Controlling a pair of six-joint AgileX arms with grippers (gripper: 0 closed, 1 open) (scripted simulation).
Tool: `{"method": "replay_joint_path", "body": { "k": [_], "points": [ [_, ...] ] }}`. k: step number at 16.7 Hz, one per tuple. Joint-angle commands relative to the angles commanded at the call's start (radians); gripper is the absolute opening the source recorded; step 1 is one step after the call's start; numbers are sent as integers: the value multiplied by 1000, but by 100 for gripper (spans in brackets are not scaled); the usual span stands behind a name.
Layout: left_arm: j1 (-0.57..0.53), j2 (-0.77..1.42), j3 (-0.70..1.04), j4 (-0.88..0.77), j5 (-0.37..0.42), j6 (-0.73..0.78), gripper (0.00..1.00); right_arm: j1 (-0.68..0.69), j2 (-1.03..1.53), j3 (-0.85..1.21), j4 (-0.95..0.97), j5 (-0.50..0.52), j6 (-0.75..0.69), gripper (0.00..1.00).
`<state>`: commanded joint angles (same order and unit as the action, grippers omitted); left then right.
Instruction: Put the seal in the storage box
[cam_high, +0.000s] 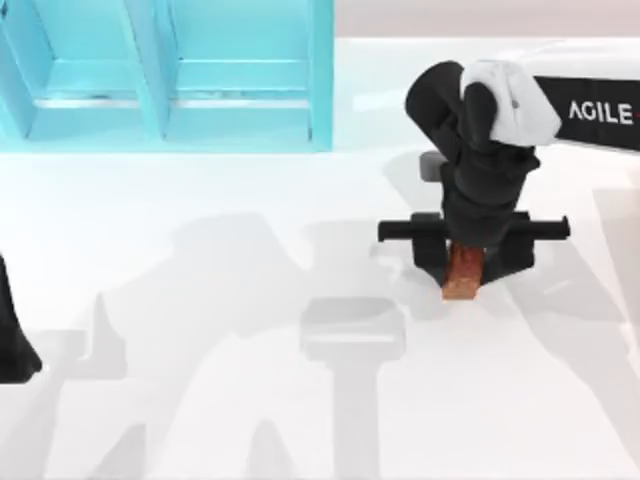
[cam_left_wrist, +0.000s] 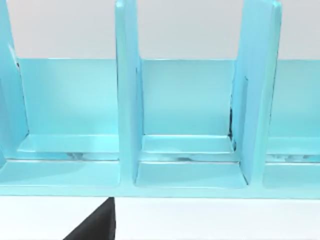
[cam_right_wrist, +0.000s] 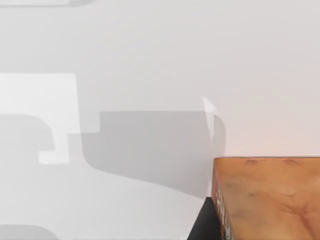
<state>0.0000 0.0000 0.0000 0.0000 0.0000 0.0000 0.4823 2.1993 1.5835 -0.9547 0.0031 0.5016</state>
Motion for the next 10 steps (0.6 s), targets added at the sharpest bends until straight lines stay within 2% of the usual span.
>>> {"method": "replay_joint_path", "body": {
  "k": [5, 10],
  "points": [
    [0, 0, 0, 0, 0, 0, 100, -3, -9, 39, -41, 3, 1, 0],
    [0, 0, 0, 0, 0, 0, 100, -5, -52, 202, -268, 3, 1, 0]
  ]
}}
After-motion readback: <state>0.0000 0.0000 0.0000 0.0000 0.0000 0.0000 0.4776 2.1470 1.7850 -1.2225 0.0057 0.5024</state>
